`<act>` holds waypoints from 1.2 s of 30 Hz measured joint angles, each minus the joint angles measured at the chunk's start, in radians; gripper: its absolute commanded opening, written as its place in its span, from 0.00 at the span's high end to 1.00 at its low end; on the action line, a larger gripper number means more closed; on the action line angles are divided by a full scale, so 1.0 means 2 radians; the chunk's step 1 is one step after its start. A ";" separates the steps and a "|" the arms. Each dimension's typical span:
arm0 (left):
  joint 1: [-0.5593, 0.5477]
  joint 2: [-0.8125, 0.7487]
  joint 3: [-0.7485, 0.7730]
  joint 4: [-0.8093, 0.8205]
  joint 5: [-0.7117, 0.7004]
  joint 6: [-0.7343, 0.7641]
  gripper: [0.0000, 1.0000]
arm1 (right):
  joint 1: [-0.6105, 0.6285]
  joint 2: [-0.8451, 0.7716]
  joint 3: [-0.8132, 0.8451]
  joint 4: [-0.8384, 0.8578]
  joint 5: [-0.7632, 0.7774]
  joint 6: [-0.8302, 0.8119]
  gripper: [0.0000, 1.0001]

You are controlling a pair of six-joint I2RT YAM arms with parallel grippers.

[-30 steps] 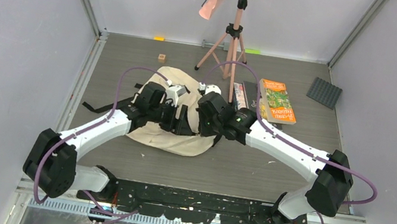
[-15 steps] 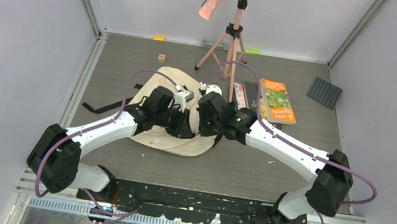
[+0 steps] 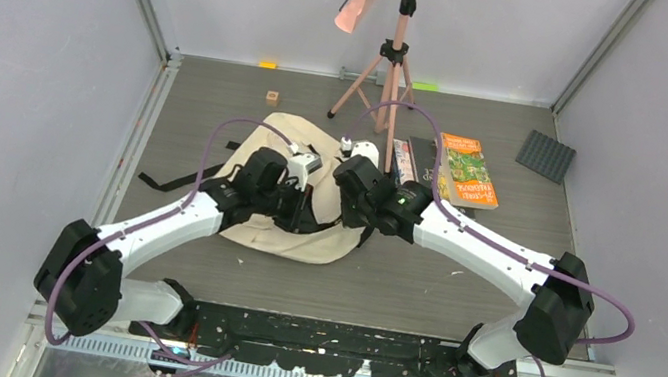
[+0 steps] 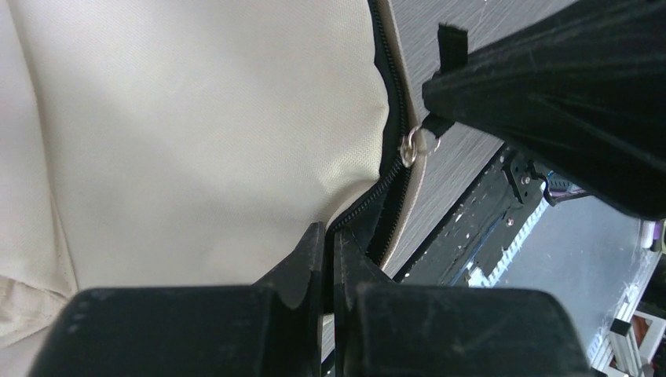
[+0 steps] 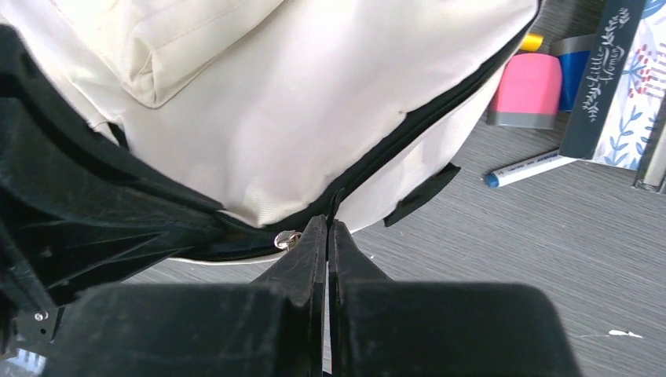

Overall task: Pack the student bag
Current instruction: Unzip the student bag at the center of the board.

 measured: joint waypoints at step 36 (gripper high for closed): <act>0.000 -0.183 -0.052 -0.189 -0.170 -0.076 0.89 | -0.121 0.107 0.082 -0.005 -0.047 -0.060 0.99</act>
